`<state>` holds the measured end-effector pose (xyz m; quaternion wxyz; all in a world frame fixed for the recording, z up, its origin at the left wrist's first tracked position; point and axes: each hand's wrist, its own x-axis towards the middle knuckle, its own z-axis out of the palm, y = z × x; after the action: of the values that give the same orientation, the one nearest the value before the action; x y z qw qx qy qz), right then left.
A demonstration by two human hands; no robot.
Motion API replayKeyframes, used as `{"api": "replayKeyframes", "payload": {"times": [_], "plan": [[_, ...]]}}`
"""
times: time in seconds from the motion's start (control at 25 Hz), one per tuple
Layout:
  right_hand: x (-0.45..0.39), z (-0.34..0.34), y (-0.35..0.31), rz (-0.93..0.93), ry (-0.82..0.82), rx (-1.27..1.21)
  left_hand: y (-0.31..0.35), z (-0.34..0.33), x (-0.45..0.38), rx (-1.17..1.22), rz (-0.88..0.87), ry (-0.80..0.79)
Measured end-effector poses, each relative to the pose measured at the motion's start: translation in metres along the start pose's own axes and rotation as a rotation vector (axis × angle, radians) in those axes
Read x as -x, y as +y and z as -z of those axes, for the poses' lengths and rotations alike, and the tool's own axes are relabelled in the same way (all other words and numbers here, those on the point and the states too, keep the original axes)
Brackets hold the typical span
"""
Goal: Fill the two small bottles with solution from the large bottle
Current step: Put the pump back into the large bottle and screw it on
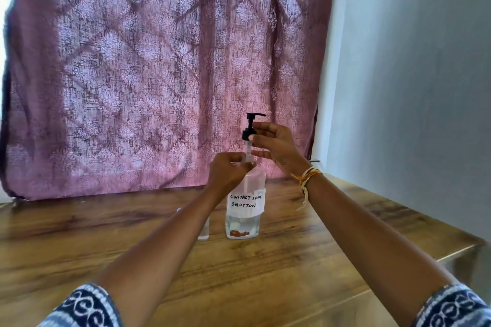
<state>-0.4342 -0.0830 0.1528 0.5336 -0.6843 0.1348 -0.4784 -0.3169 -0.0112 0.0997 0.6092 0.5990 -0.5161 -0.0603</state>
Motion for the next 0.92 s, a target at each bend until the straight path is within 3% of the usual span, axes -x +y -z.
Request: {"api": "replayKeyframes", "payload": {"times": [0.6, 0.76, 0.92], "plan": [[0.034, -0.008, 0.007, -0.046, -0.23, 0.075, 0.009, 0.028, 0.037, 0.029, 0.049, -0.023], [0.037, -0.004, 0.01, -0.036, -0.185, 0.063, 0.004, 0.029, 0.049, 0.137, 0.09, -0.083], [0.043, -0.014, 0.011, 0.04, -0.081, 0.277, -0.001, 0.027, 0.056, 0.239, 0.091, -0.044]]}}
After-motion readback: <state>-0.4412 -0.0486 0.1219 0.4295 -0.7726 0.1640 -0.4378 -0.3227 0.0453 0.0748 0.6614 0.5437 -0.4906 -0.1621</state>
